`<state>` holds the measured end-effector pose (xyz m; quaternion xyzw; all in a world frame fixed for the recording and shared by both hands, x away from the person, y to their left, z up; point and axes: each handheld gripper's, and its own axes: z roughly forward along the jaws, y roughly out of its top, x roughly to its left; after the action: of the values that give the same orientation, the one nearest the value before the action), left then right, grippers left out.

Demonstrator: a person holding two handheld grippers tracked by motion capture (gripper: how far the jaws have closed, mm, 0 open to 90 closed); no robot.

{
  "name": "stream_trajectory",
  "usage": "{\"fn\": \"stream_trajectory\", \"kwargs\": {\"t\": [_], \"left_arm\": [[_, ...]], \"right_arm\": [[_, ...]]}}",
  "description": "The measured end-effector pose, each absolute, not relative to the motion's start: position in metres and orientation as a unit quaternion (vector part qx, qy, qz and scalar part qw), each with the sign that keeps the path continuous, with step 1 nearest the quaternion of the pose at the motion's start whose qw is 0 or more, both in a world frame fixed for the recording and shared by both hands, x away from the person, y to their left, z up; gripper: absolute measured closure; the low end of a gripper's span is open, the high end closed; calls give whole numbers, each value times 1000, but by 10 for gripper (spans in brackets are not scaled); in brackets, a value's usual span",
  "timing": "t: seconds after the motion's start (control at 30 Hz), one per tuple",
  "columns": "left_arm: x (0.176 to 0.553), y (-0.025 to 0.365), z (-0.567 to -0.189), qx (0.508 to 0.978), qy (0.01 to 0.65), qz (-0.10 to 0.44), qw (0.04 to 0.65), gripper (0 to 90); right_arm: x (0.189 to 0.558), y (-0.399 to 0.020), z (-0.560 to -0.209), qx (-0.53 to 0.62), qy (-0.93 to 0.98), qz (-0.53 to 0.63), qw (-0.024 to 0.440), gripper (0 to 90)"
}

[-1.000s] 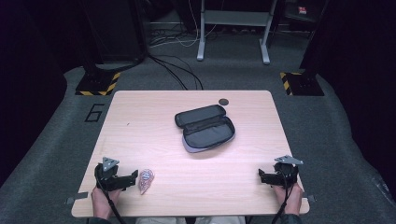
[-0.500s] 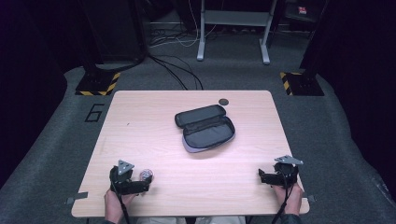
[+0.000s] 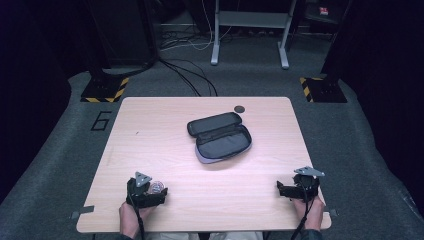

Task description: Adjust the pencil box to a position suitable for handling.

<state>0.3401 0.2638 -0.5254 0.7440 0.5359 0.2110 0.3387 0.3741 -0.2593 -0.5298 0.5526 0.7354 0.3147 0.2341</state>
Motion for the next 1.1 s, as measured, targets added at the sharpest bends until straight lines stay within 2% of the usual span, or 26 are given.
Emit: {"fn": "stream_trajectory", "kwargs": {"t": [0.23,0.37,1.1], "left_arm": [[336,259,-525,752,525,222,332,288],[335,259,-525,753,520,226,334,381],[334,261,-515,766,488,231,350,396]], "right_arm": [[374,-259,-530,555,733,316,234,17],[374,-259,-530,553,735,315,235,22],[374,-260,-530,552,734,317,236,25]]}}
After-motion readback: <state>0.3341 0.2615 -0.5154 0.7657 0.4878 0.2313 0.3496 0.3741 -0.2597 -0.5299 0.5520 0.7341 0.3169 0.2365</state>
